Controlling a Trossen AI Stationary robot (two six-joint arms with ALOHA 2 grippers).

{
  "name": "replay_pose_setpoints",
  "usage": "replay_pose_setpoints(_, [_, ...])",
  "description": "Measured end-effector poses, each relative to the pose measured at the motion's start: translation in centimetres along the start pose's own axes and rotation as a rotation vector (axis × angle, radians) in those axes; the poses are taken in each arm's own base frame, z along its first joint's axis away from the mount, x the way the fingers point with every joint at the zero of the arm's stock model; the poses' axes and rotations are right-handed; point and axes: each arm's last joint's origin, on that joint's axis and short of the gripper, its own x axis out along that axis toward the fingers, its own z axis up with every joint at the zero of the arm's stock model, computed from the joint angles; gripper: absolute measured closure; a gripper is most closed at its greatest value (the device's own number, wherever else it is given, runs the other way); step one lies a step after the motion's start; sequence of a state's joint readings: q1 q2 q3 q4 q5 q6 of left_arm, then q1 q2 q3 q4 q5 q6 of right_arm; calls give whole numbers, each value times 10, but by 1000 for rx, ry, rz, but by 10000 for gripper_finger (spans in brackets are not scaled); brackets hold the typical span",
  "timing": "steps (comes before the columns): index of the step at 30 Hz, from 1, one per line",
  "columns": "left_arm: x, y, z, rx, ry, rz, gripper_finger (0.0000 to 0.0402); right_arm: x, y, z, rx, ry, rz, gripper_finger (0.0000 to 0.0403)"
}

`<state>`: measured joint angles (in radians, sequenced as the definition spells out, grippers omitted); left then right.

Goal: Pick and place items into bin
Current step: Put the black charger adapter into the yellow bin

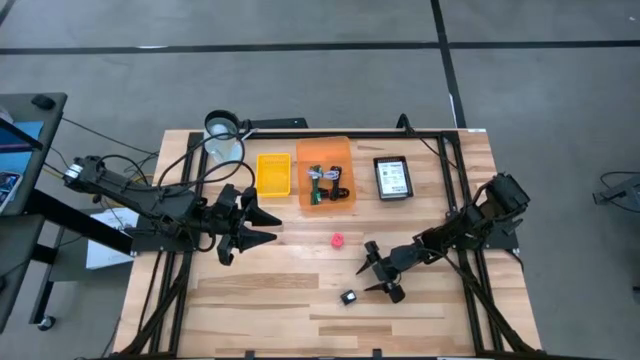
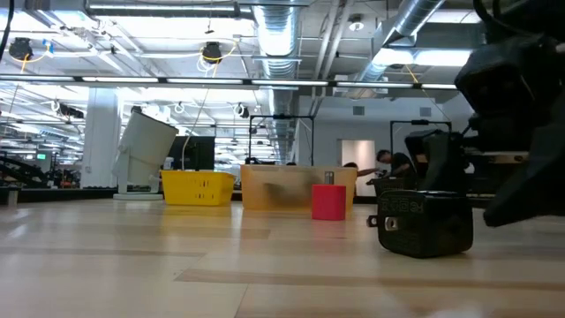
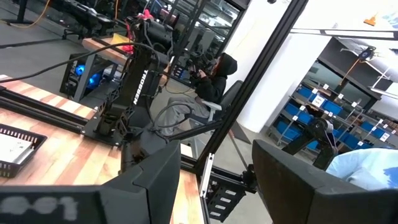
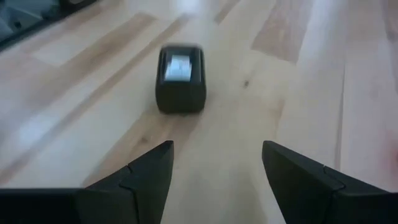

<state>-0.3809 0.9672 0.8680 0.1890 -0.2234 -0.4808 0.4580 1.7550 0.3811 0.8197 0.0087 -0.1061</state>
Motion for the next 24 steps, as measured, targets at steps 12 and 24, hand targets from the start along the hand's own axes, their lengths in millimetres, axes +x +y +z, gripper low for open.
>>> replay_pose_setpoints(12, [0, 0, 0, -1, 3, -5, 212, 11, -1, 12, -9, 73, 16, 142])
replay_pose_setpoints(24, [0, 0, 0, -2, 4, -9, 212, 11, 4, 10, -17, 96, 60, 142])
